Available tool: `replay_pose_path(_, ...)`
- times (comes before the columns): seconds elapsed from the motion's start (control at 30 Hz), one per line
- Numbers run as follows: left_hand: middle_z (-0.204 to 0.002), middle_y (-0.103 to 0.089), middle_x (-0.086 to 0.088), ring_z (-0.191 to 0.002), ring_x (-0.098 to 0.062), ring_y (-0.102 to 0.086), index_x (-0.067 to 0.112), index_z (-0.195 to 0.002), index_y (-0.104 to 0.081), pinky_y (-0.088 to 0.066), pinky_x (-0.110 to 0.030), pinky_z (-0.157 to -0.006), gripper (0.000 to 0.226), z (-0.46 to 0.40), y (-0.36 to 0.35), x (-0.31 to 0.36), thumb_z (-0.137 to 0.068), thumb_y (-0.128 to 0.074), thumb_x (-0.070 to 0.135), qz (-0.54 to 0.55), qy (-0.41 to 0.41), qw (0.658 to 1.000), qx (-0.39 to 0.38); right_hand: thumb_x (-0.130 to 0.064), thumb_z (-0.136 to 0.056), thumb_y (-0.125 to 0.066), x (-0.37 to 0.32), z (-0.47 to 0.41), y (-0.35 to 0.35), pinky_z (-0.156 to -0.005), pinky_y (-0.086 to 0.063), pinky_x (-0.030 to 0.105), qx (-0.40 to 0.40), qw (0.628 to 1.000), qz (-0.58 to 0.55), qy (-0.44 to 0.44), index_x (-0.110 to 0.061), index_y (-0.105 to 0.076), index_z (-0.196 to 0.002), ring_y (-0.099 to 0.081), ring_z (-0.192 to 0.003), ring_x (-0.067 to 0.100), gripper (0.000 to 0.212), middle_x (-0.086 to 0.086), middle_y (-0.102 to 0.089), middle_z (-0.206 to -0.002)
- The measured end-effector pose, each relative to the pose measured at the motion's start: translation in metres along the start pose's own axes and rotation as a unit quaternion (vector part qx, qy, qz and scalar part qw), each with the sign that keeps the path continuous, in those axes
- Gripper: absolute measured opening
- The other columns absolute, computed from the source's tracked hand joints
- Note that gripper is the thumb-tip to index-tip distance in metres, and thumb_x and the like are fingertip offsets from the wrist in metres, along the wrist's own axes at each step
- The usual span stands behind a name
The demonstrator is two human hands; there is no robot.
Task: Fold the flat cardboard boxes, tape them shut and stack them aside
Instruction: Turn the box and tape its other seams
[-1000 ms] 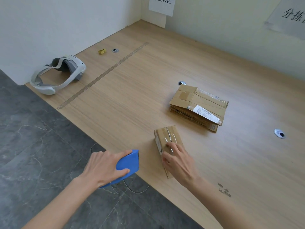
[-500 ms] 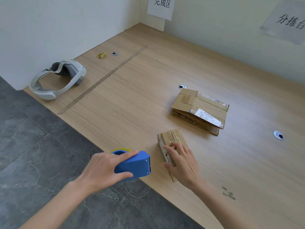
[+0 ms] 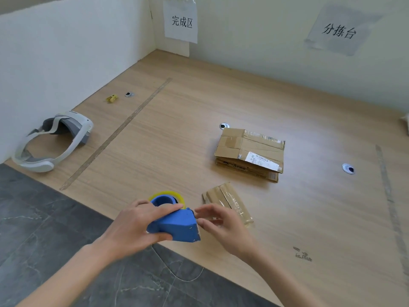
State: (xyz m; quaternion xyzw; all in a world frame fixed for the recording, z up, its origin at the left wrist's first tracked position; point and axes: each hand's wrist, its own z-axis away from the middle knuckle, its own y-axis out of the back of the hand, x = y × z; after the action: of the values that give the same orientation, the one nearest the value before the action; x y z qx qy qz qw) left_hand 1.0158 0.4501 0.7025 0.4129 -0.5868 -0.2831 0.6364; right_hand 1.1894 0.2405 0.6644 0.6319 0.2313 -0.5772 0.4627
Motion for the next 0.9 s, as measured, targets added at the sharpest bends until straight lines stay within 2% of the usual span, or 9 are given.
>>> replay_pose_path(0.1, -0.105, -0.068, 0.023, -0.101, -0.005, -0.057, 0.072, -0.137, -0.031, -0.040, -0.028, -0.105, 0.067, -0.006, 0.000, -0.007, -0.076, -0.058, 0.069, -0.002, -0.001, 1.000, -0.005, -0.028, -0.093, -0.075, -0.003, -0.003, -0.001, -0.079, -0.056, 0.019, 0.070, 0.997, -0.008, -0.028, -0.029, -0.078, -0.096, -0.071, -0.091, 0.007, 0.005, -0.014, -0.077, -0.093)
replay_pose_path(0.2, -0.107, -0.058, 0.041, -0.099, -0.004, -0.052, 0.081, -0.133, -0.019, -0.037, -0.014, -0.092, 0.071, -0.013, 0.000, -0.007, -0.071, -0.052, 0.077, -0.027, 0.007, 0.999, -0.021, -0.026, -0.092, -0.076, -0.004, 0.001, -0.002, -0.077, -0.054, 0.018, 0.112, 0.993, 0.010, -0.042, -0.033, -0.077, -0.086, -0.071, -0.087, 0.006, 0.009, -0.018, -0.076, -0.088)
replay_pose_path(0.27, -0.109, -0.053, 0.047, -0.096, -0.004, -0.051, 0.082, -0.132, -0.015, -0.038, -0.015, -0.087, 0.073, -0.022, 0.001, -0.009, -0.068, -0.051, 0.078, -0.027, 0.019, 0.999, -0.040, -0.025, -0.092, -0.075, -0.003, 0.005, -0.001, -0.077, -0.055, 0.020, 0.130, 0.990, 0.023, -0.056, -0.034, -0.076, -0.084, -0.071, -0.086, 0.005, 0.012, -0.018, -0.076, -0.087)
replay_pose_path(0.37, -0.121, -0.056, 0.039, -0.094, -0.006, -0.056, 0.079, -0.134, -0.014, -0.043, -0.021, -0.084, 0.074, -0.029, 0.006, -0.018, -0.069, -0.047, 0.079, -0.053, 0.017, 0.997, -0.050, -0.022, -0.093, -0.075, -0.002, 0.013, 0.011, -0.075, -0.057, 0.022, 0.200, 0.977, 0.020, -0.076, -0.032, -0.075, -0.085, -0.071, -0.084, 0.006, 0.013, -0.016, -0.075, -0.085)
replay_pose_path(0.43, -0.118, -0.058, 0.036, -0.092, -0.005, -0.056, 0.076, -0.138, -0.016, -0.043, -0.021, -0.078, 0.074, -0.031, 0.011, -0.028, -0.069, -0.043, 0.080, -0.076, 0.020, 0.995, -0.061, -0.018, -0.092, -0.075, 0.000, 0.019, 0.026, -0.073, -0.058, 0.023, 0.247, 0.966, 0.018, -0.078, -0.030, -0.075, -0.086, -0.072, -0.082, 0.006, 0.013, -0.013, -0.076, -0.084)
replay_pose_path(0.53, -0.093, -0.056, 0.035, -0.075, -0.003, -0.052, 0.071, -0.142, -0.020, -0.043, -0.018, -0.068, 0.076, -0.031, 0.019, -0.031, -0.071, -0.047, 0.076, -0.089, 0.027, 0.992, -0.088, -0.019, -0.093, -0.075, -0.004, 0.027, 0.034, -0.073, -0.056, 0.019, 0.219, 0.973, 0.045, -0.060, -0.030, -0.074, -0.087, -0.071, -0.084, 0.007, 0.011, -0.014, -0.075, -0.086)
replay_pose_path(0.63, -0.076, -0.058, 0.023, -0.066, -0.004, -0.052, 0.080, -0.136, -0.003, -0.044, -0.020, -0.063, 0.079, -0.036, 0.024, -0.026, -0.073, -0.050, 0.071, -0.090, 0.027, 0.988, -0.125, -0.020, -0.090, -0.078, -0.014, 0.021, 0.036, -0.077, -0.058, 0.024, 0.186, 0.978, 0.071, -0.056, -0.029, -0.073, -0.094, -0.070, -0.087, 0.006, 0.011, -0.015, -0.074, -0.089)
replay_pose_path(0.8, -0.079, -0.065, 0.007, -0.070, -0.012, -0.058, 0.080, -0.135, 0.001, -0.052, -0.035, -0.066, 0.086, -0.059, 0.030, -0.020, -0.073, -0.054, 0.060, -0.068, 0.051, 0.981, -0.175, -0.010, -0.087, -0.079, -0.027, 0.007, 0.042, -0.077, -0.059, 0.025, 0.170, 0.976, 0.133, -0.009, -0.034, -0.074, -0.093, -0.070, -0.086, 0.005, 0.025, -0.016, -0.073, -0.089)
replay_pose_path(0.9, -0.098, -0.063, 0.012, -0.083, -0.008, -0.056, 0.080, -0.136, -0.003, -0.051, -0.032, -0.072, 0.085, -0.081, 0.029, -0.017, -0.071, -0.054, 0.059, -0.053, 0.061, 0.976, -0.200, -0.007, -0.086, -0.076, -0.032, -0.006, 0.047, -0.076, -0.059, 0.024, 0.179, 0.977, 0.116, -0.014, -0.030, -0.076, -0.092, -0.070, -0.084, 0.005, 0.024, -0.015, -0.073, -0.086)
